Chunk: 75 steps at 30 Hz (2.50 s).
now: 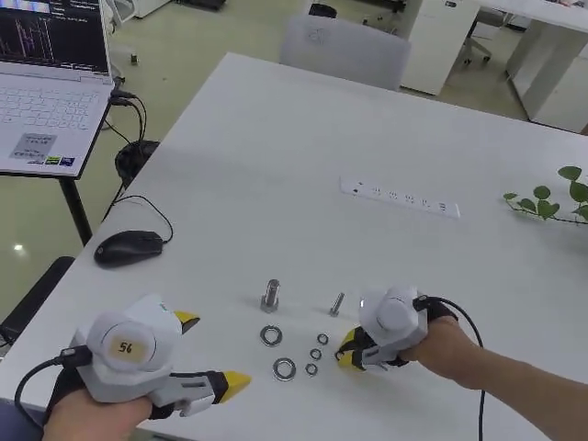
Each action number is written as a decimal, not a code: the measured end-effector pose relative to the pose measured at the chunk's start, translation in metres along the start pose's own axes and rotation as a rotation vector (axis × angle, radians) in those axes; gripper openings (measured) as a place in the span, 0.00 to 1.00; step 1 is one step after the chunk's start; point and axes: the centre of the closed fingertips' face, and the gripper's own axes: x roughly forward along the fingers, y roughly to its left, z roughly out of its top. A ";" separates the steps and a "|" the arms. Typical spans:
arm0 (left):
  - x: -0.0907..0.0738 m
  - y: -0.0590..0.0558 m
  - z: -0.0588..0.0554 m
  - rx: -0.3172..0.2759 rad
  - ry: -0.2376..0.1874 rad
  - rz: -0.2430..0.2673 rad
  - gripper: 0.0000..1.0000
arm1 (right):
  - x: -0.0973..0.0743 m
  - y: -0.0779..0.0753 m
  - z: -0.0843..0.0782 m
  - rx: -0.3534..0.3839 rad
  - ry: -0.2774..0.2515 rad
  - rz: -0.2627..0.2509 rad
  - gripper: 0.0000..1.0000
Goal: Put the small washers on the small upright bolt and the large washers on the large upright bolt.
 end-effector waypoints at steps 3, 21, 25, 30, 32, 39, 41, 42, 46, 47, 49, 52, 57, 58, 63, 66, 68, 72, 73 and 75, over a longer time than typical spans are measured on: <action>0.000 0.000 0.000 -0.002 0.000 0.002 0.65 | -0.002 0.000 -0.002 0.018 -0.003 -0.009 0.13; -0.002 0.001 -0.003 -0.016 -0.005 0.007 0.65 | -0.051 -0.041 0.021 0.131 -0.124 -0.167 0.13; -0.002 0.002 -0.003 -0.016 -0.006 0.010 0.65 | -0.060 -0.055 0.030 0.125 -0.137 -0.199 0.13; -0.002 0.001 -0.002 -0.017 -0.007 0.010 0.65 | -0.064 -0.068 0.040 0.119 -0.141 -0.217 0.13; -0.001 0.001 -0.002 -0.017 -0.007 0.010 0.65 | -0.064 -0.072 0.044 0.111 -0.138 -0.216 0.13; -0.001 0.001 -0.002 -0.020 -0.007 0.010 0.65 | -0.060 -0.079 0.052 0.064 -0.103 -0.195 0.13; -0.001 0.002 -0.002 -0.019 -0.006 0.010 0.65 | -0.059 -0.079 0.052 0.059 -0.095 -0.190 0.13; -0.001 0.002 -0.002 -0.019 -0.006 0.010 0.65 | -0.058 -0.079 0.052 0.054 -0.085 -0.186 0.13; -0.002 0.002 -0.002 -0.022 -0.006 0.013 0.65 | -0.053 -0.080 0.050 0.033 -0.053 -0.173 0.13; -0.002 0.003 -0.002 -0.023 -0.006 0.013 0.65 | -0.053 -0.080 0.049 0.031 -0.050 -0.170 0.13; -0.002 0.003 -0.002 -0.024 -0.006 0.015 0.65 | -0.052 -0.079 0.048 0.029 -0.041 -0.165 0.13; -0.003 0.004 -0.003 -0.026 -0.005 0.016 0.65 | -0.050 -0.079 0.047 0.023 -0.029 -0.157 0.13; -0.002 0.004 -0.004 -0.029 -0.005 0.016 0.65 | -0.048 -0.081 0.046 0.012 -0.016 -0.154 0.13; -0.002 0.004 -0.004 -0.029 -0.005 0.016 0.65 | -0.048 -0.081 0.046 0.010 -0.014 -0.152 0.13; -0.002 0.004 -0.004 -0.029 -0.005 0.015 0.65 | -0.047 -0.080 0.046 0.001 -0.002 -0.146 0.13; -0.002 0.004 -0.004 -0.029 -0.005 0.016 0.65 | -0.046 -0.080 0.046 -0.012 0.011 -0.143 0.13; -0.002 0.004 -0.004 -0.030 -0.006 0.017 0.65 | -0.046 -0.080 0.046 -0.013 0.012 -0.142 0.13; -0.003 0.005 -0.005 -0.032 -0.006 0.018 0.65 | -0.044 -0.080 0.045 -0.023 0.024 -0.140 0.13; -0.003 0.005 -0.005 -0.032 -0.005 0.019 0.65 | -0.043 -0.080 0.045 -0.025 0.026 -0.138 0.13; -0.004 0.005 -0.005 -0.032 -0.005 0.019 0.65 | -0.042 -0.079 0.045 -0.026 0.030 -0.136 0.13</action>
